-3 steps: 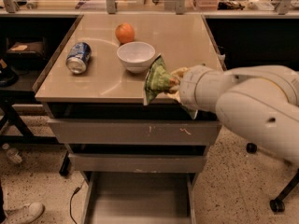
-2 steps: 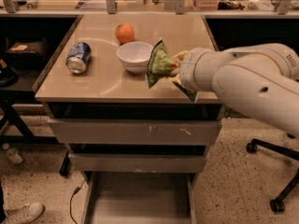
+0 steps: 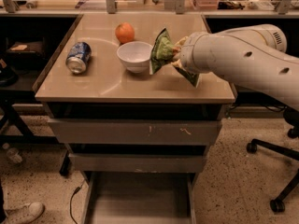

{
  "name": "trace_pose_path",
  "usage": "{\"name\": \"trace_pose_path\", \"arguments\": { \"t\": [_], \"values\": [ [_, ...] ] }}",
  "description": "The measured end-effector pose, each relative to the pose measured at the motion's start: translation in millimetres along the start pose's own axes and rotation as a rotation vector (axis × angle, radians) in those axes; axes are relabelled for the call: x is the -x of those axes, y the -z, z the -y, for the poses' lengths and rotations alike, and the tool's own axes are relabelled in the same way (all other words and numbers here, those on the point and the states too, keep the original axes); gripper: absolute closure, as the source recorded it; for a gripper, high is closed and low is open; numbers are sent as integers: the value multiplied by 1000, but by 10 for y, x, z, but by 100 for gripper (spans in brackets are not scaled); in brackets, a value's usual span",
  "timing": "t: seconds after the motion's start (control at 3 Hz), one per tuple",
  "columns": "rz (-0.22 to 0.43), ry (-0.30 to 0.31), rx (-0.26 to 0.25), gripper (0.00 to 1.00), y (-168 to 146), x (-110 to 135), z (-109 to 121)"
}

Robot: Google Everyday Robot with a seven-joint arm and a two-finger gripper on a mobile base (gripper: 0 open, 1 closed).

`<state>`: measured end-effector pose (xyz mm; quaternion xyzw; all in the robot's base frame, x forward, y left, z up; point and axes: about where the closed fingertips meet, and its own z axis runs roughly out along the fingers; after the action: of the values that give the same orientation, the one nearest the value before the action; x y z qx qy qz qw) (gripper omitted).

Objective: Pick green jalapeno chip bag from bottom drawer and place on counter

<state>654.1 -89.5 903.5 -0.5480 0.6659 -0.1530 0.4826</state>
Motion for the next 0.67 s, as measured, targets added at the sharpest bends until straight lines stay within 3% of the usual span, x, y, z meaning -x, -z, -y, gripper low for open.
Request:
{"name": "trace_pose_path", "arguments": {
  "t": [0.67],
  "values": [
    [-58,-46,40,100,-305,-318,-43]
  ]
}}
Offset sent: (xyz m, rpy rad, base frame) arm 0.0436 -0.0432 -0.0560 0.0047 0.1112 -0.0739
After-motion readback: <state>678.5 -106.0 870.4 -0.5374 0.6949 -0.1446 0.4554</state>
